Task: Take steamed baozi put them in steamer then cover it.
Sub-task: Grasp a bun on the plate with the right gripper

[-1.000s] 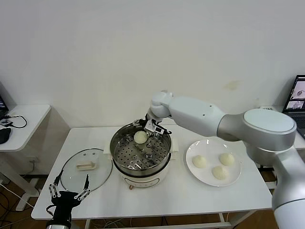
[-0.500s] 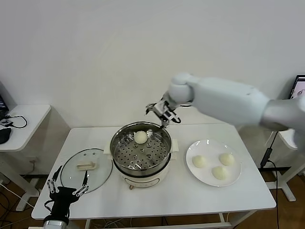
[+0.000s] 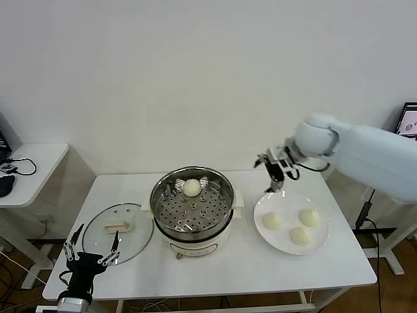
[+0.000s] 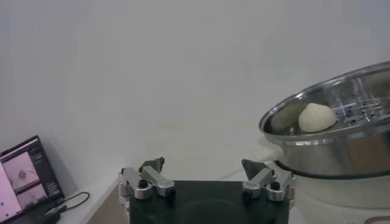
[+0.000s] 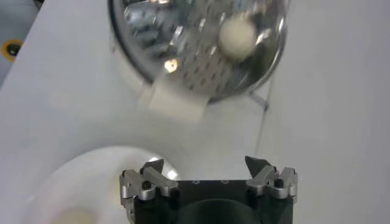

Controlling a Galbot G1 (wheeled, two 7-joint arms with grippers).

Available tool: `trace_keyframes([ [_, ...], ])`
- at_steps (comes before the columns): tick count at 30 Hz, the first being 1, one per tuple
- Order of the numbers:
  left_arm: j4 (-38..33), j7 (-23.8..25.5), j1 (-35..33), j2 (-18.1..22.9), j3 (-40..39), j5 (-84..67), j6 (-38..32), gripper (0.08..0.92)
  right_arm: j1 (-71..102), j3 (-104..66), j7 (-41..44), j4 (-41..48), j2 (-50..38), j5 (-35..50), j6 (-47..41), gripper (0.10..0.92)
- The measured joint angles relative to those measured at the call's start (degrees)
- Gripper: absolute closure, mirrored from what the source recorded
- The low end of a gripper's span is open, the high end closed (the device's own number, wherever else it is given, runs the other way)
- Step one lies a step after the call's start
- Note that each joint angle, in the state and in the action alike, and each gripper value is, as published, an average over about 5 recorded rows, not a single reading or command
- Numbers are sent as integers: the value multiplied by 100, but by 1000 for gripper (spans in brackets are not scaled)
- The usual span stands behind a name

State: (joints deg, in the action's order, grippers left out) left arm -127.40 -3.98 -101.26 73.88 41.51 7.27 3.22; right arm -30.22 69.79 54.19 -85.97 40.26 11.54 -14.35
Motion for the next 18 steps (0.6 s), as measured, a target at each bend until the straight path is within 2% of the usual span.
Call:
trace_keyframes([
  [9, 21, 11, -12, 17, 50, -2, 20, 177, 952, -520, -7, 183, -321, -513, -126, 202],
  [18, 17, 28, -15, 14, 79, 9, 59, 177, 1951, -1124, -26, 710, -81, -1033, -117, 202],
])
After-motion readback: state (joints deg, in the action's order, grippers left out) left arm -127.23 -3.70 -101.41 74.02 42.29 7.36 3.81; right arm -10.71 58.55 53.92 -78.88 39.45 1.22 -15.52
